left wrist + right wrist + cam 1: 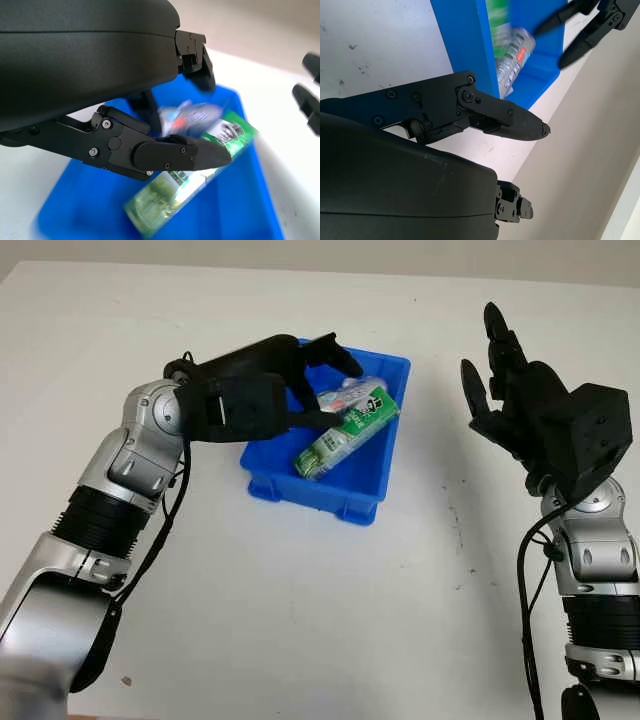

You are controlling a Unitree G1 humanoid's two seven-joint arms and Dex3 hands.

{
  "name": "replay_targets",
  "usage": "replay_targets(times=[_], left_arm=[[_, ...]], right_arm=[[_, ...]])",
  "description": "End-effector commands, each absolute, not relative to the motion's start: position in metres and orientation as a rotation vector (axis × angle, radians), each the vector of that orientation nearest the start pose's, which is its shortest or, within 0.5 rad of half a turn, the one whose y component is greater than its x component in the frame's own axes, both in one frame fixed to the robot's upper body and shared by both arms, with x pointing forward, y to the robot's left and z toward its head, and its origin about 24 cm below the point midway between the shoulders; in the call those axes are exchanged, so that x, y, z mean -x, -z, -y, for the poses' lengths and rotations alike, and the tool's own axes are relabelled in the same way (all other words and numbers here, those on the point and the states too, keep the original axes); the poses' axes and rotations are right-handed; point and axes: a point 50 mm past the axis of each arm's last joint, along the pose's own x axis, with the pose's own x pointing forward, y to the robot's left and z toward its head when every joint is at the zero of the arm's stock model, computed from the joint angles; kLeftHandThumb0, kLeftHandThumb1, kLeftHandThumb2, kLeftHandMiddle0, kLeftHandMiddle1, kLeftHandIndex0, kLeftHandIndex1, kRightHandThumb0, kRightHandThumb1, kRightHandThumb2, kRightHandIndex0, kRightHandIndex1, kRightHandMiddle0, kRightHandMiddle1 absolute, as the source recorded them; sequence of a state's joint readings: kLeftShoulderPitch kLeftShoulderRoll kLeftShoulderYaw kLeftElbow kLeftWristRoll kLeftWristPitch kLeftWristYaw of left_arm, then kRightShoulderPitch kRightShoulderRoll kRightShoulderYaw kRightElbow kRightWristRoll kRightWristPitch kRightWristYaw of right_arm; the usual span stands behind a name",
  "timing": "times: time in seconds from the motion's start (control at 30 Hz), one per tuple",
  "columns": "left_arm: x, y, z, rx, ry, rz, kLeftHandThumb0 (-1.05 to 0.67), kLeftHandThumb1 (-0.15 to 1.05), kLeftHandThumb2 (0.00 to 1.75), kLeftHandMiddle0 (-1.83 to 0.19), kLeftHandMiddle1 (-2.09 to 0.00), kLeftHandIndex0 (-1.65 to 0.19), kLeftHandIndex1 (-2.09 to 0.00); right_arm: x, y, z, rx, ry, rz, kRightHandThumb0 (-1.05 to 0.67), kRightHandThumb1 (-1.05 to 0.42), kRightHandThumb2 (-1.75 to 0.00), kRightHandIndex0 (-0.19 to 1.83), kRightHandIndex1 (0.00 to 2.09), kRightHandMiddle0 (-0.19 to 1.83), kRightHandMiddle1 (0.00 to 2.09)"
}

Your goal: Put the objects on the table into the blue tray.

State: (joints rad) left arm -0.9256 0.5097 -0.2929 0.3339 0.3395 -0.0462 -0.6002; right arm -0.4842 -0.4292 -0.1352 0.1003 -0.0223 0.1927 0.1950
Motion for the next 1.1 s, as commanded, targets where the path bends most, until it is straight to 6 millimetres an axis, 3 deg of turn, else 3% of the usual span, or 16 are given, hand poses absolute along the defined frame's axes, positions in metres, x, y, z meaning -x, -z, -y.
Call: replay_targets(times=[0.0, 0.2, 0.37, 0.47, 0.63, 0.83, 1.07], left_arm=[[-0.367, -0.248, -0.125, -1.119, 0.614, 0.355, -0.80, 1.05, 0.54, 0.18, -0.01, 0.19, -0.01], [-0.371, -0.255, -0.141, -0.908, 0.502, 0.430, -0.79, 1.05, 0.51, 0.01, -0.12, 0.11, -0.05], [-0.375, -0.250, -0.167, -0.520, 0.308, 0.577, -0.71, 1.05, 0.47, 0.05, -0.08, 0.02, -0.09], [-0.377, -0.233, -0.189, -0.285, 0.157, 0.603, -0.67, 1.05, 0.44, 0.03, -0.07, 0.01, -0.09], [-0.379, -0.204, -0.210, -0.112, 0.061, 0.560, -0.60, 1.05, 0.46, -0.01, -0.07, -0.01, -0.09], [-0.375, -0.163, -0.227, -0.065, 0.010, 0.452, -0.60, 1.05, 0.51, 0.11, -0.02, 0.11, -0.03], [-0.368, -0.126, -0.229, -0.020, 0.010, 0.339, -0.67, 1.05, 0.59, 0.19, 0.00, 0.19, 0.00]], right_arm=[[-0.328, -0.172, 0.229, 0.413, -0.022, 0.198, -0.57, -1.05, -0.67, -0.19, 0.00, -0.19, 0.03], [-0.327, -0.173, 0.229, 0.403, -0.016, 0.202, -0.56, -1.05, -0.67, -0.19, 0.00, -0.19, 0.04], [-0.326, -0.174, 0.227, 0.362, -0.026, 0.233, -0.54, -1.05, -0.68, -0.19, 0.00, -0.19, 0.00], [-0.326, -0.174, 0.225, 0.351, -0.021, 0.254, -0.53, -1.05, -0.69, -0.19, 0.00, -0.18, 0.02], [-0.324, -0.171, 0.223, 0.304, -0.025, 0.267, -0.51, -1.05, -0.73, -0.19, 0.00, -0.19, 0.00], [-0.322, -0.167, 0.224, 0.286, -0.021, 0.276, -0.51, -1.05, -0.78, -0.19, 0.00, -0.19, 0.00], [-0.319, -0.162, 0.225, 0.237, -0.002, 0.282, -0.54, -1.05, -0.81, -0.19, 0.00, -0.19, 0.00]])
